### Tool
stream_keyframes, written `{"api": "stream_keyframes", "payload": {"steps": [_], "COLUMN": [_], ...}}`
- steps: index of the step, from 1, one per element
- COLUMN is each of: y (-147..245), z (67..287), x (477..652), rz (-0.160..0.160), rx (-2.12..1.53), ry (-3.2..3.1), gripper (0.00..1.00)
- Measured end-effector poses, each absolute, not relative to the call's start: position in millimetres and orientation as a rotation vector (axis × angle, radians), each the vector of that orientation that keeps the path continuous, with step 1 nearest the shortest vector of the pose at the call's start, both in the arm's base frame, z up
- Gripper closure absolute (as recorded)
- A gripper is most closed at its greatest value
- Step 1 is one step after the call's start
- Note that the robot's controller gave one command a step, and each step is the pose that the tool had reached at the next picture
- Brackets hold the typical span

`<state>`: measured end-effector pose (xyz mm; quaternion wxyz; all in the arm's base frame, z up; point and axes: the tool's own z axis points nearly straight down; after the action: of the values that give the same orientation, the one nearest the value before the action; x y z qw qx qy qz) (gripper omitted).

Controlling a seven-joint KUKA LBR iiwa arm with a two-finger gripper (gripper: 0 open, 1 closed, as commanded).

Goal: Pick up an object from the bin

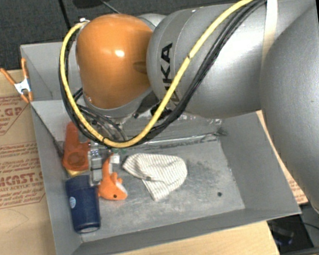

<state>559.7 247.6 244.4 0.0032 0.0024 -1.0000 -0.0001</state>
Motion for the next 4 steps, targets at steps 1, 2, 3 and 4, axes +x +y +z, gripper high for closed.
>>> {"api": "stream_keyframes", "payload": {"steps": [1, 2, 3, 4], "y": [246.0, 247.4, 207.6, 184.4], "z": [249.6, 166.0, 150.9, 138.3], "x": [561.7, 561.9, 540.8, 532.1], "rz": [-0.003, -0.006, 0.0, -0.003], "rx": [0.002, -0.103, 0.346, 0.483], "ry": [-3.143, -3.144, -3.123, -3.106], "gripper": [0.0, 0.0, 0.0, 0.0]}}
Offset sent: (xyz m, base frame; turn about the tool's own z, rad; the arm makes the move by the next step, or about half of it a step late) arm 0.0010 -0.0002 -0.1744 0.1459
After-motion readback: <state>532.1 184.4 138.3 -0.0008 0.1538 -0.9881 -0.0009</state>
